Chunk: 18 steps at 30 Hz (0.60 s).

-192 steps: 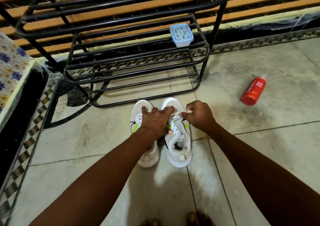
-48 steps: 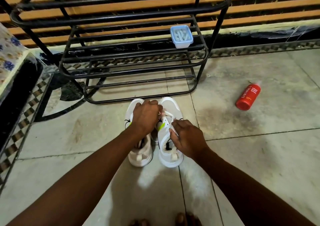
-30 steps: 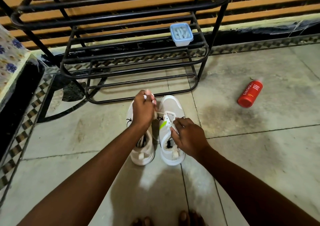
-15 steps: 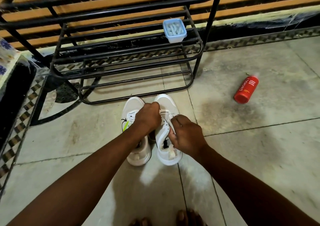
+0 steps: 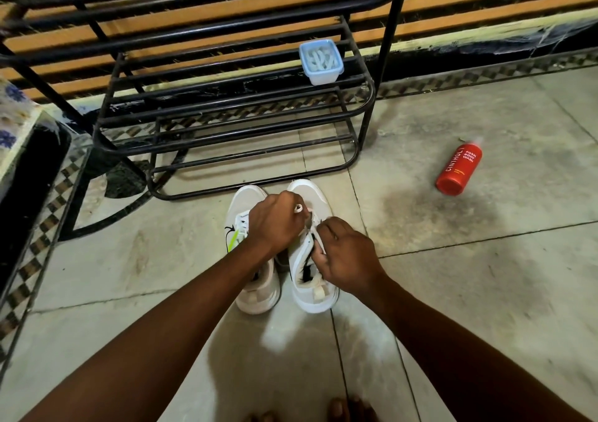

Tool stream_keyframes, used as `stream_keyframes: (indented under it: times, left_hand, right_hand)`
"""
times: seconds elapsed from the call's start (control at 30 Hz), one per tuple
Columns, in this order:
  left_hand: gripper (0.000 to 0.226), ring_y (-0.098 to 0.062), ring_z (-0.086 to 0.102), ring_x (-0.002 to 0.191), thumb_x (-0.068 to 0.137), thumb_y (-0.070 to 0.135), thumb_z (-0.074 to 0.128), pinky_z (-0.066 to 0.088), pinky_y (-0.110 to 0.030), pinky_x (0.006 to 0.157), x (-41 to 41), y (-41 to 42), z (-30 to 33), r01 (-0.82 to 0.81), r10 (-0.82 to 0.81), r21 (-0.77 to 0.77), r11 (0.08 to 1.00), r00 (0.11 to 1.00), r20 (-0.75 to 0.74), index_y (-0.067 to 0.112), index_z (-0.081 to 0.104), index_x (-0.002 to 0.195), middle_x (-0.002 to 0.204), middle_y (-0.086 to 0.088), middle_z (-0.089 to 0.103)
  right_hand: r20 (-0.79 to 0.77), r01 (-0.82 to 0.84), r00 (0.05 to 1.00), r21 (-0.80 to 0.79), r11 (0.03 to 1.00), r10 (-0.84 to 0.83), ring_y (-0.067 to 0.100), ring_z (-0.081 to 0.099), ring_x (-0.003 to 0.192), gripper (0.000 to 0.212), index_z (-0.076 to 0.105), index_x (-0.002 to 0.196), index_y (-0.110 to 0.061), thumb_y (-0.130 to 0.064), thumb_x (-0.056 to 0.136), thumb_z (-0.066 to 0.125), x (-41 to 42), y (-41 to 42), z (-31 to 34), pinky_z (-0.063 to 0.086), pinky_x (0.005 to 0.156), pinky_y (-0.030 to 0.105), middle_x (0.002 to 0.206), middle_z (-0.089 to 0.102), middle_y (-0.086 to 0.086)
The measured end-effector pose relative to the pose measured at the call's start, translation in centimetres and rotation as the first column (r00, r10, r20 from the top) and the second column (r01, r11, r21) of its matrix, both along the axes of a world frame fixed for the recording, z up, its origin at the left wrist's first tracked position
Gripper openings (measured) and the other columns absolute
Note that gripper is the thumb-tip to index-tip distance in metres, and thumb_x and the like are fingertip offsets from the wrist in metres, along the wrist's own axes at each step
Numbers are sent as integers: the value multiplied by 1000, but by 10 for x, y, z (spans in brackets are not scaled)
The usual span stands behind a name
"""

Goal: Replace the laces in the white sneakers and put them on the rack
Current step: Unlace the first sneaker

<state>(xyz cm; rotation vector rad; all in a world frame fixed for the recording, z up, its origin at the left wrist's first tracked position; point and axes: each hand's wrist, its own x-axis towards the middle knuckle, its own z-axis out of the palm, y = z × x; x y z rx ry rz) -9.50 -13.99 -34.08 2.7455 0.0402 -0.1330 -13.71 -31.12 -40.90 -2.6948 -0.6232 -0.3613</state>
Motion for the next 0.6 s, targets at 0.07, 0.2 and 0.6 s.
stream_keyframes:
  times: [0.07,0.2,0.6]
  left_hand:
    - [26,-31,65,111,91,30,60,51,-38,86,-1,3,0,-4,4,-20,1000,1000,11,32,68,116,113,-3,74]
    - [23,-31,66,109,93,35,64,52,-38,84,-2,17,1,-33,31,64,997,999,26,30,74,113,111,-4,75]
    - [14,-36,64,95,100,19,54,48,-38,74,12,18,-13,79,-85,-158,984,996,-35,9,47,93,98,-18,70]
  right_hand:
    - [-2,5,1000,-5,1000,-5,22,63,95,32,66,107,-15,-38,91,52,0,-1,0,52,62,33,105,63,2]
    - [-3,15,1000,-19,1000,-15,23,63,96,33,67,109,-15,-39,92,50,-1,-1,0,53,64,32,106,64,3]
    - [-3,17,1000,-17,1000,-17,23,62,95,32,65,110,-15,-37,91,51,-3,-2,2,51,64,31,105,62,3]
